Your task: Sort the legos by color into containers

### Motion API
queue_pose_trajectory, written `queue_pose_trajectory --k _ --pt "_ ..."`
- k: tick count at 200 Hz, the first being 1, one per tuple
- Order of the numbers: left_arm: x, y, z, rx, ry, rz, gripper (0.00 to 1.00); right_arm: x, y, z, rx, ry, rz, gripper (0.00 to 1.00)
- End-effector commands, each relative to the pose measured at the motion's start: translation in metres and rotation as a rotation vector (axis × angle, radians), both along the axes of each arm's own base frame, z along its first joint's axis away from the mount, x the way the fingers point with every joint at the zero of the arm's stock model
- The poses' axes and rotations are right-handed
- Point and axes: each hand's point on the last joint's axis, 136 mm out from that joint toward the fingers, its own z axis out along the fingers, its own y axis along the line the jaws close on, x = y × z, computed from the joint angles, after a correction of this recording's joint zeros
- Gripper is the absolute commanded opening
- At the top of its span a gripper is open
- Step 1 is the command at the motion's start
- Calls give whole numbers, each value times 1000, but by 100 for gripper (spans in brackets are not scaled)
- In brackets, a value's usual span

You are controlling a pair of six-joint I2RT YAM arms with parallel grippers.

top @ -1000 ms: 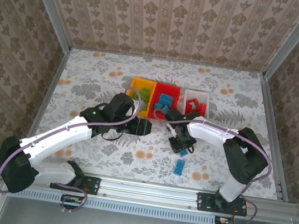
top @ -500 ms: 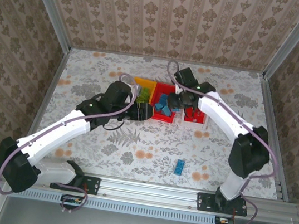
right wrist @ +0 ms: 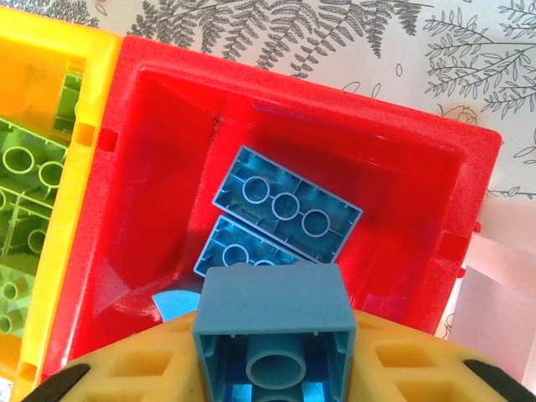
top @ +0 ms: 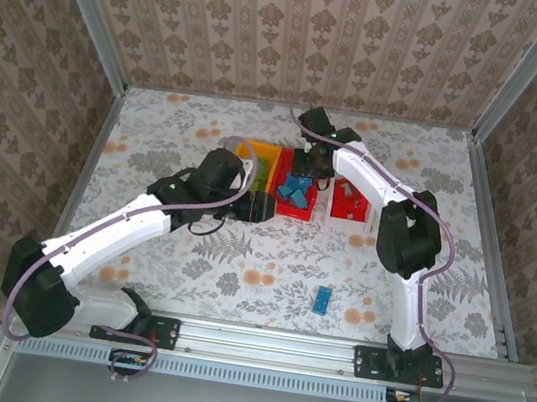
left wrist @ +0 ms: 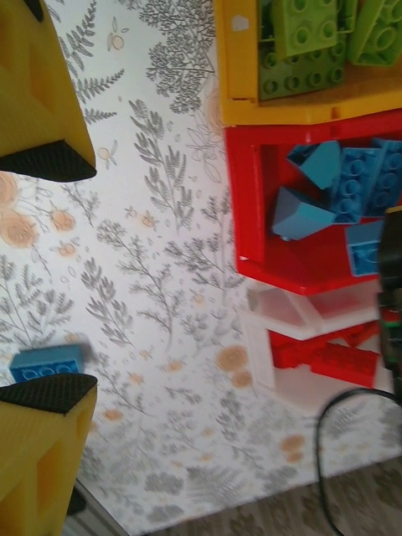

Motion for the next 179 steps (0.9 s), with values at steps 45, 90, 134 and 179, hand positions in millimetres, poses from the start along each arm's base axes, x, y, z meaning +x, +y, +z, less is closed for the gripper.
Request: queue_pose_trajectory --k 45,90,134,179 --pt "-22 -23 -15 133 -32 -221 68 -1 -2 37 7 -57 -25 52" --pt "-58 -58 -28 151 -12 -481 74 -26 -38 72 58 -153 -83 52" --pt "-89 -89 -64 247 142 -553 75 -90 -91 63 88 -115 -164 56" --pt "-117 -130 -89 274 426 -483 75 -167 -152 55 149 -68 -353 66"
